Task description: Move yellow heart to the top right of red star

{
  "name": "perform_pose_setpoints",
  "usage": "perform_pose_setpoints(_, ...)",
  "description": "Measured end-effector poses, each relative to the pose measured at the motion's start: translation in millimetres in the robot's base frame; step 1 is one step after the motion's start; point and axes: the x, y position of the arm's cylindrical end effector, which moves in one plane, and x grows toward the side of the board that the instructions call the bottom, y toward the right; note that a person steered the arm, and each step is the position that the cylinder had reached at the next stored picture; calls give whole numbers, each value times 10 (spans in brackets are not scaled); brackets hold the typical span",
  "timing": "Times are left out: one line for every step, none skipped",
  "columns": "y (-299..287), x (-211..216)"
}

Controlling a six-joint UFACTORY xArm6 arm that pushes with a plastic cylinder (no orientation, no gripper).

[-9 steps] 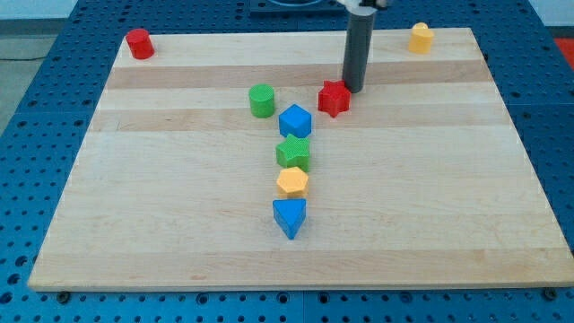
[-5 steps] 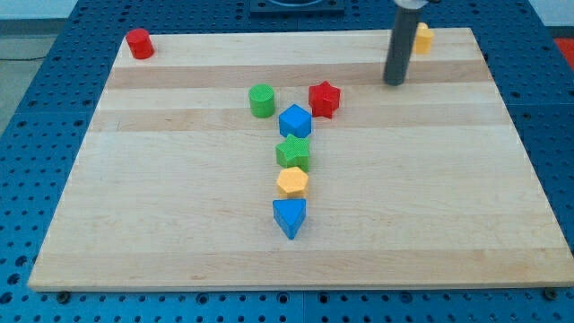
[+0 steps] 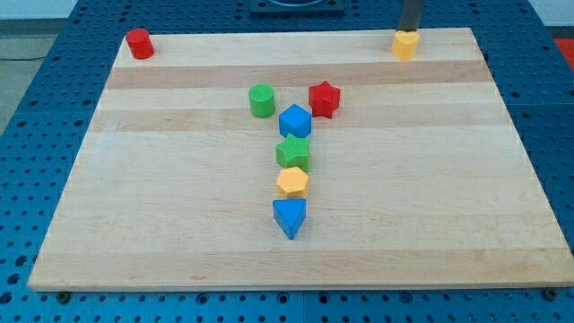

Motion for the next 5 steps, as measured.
perform_pose_setpoints(-284, 223)
perform_pose_setpoints(-270, 353)
perform_pose_setpoints(37, 316)
perform_pose_setpoints(487, 253)
perform_pose_setpoints(705, 311)
